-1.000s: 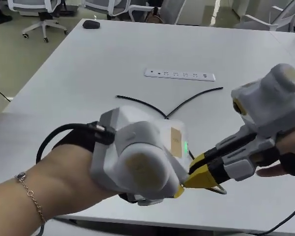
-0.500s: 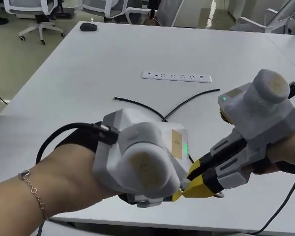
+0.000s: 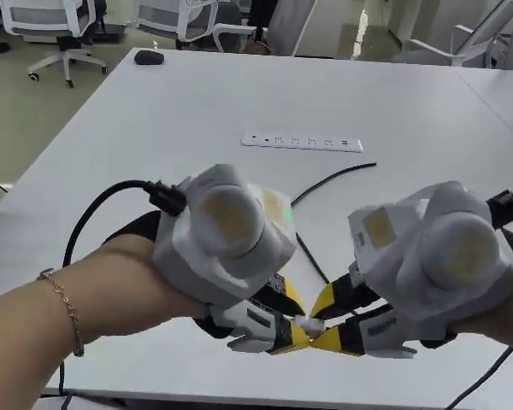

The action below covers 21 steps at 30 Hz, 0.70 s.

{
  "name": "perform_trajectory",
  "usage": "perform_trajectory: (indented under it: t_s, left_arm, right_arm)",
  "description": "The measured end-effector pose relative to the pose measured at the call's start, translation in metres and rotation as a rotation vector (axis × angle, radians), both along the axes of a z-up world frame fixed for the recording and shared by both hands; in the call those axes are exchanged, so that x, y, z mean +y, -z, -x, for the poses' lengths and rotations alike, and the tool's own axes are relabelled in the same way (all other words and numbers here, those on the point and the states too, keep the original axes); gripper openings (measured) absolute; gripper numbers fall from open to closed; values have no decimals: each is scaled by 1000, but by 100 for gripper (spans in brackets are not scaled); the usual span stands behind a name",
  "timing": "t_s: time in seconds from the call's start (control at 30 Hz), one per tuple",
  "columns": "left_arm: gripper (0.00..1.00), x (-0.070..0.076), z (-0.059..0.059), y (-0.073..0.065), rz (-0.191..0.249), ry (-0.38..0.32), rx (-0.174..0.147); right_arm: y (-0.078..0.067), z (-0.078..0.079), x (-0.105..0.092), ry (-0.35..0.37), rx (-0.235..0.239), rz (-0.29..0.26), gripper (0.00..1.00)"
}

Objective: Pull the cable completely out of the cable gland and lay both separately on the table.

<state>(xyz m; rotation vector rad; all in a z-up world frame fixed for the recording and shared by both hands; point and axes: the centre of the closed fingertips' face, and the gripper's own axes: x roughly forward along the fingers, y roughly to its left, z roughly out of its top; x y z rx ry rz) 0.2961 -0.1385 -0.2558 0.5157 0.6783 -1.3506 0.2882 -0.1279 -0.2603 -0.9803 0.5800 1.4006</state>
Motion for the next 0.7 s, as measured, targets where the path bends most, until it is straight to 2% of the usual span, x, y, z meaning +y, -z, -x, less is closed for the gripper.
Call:
perform_trajectory:
  t_s: [0.03, 0.17, 0.2, 0.23, 0.27, 0.3, 0.33, 0.37, 0.4, 0.43, 0.47, 0.5, 0.57, 0.6, 0.63, 0.67, 0.7]
  left_arm:
    - [17, 0, -3, -1, 3, 3, -6]
    - [17, -1, -5, -2, 19, -28, 32]
    - [17, -1, -6, -2, 23, -38, 39]
    - [17, -1, -6, -2, 25, -41, 38]
    - [17, -2, -4, -2, 23, -38, 34]
    - [17, -2, -3, -1, 15, -24, 13]
    - [17, -2, -4, -1, -3, -17, -29]
    - [17, 0, -3, 1, -24, -9, -45]
    - [17, 3, -3, 3, -52, 1, -74]
    - [17, 5, -3, 5, -69, 4, -96]
    - [17, 8, -3, 7, -86, 4, -102]
    - [17, 9, 0, 8, -102, 17, -118]
    - [17, 9, -1, 5, -105, 42, -184]
    - [17, 9, -2, 3, -107, 42, -220]
    - [17, 8, -3, 1, -109, 44, -245]
    - [17, 7, -4, -2, -110, 59, -286]
    - [17, 7, -4, -4, -111, 62, -307]
  right_arm:
    - [-1, -3, 0, -25, -58, 11, 11]
    - [-2, -6, -2, -66, -191, 51, 11]
    - [-2, -7, -2, -74, -212, 55, 12]
    - [-1, -7, -2, -73, -210, 53, 12]
    - [0, -6, -3, -70, -193, 50, 12]
    - [1, -5, -5, -66, -148, 50, 13]
    - [0, -7, -8, -6, -109, 40, 14]
    - [-2, -10, -9, 16, -105, 36, 16]
    - [-5, -12, -10, 4, -116, 33, 18]
    - [-8, -12, -13, 7, -101, 25, 20]
    - [-9, -11, -15, 22, -70, 17, 19]
    - [-13, -10, -15, 52, -23, -13, 19]
    - [-17, -8, -13, 85, 58, -70, 19]
    - [-18, -7, -12, 118, 128, -107, 19]
    - [-19, -7, -12, 142, 175, -127, 19]
    - [-19, -8, -11, 173, 229, -157, 19]
    - [-19, -9, -9, 188, 262, -176, 19]
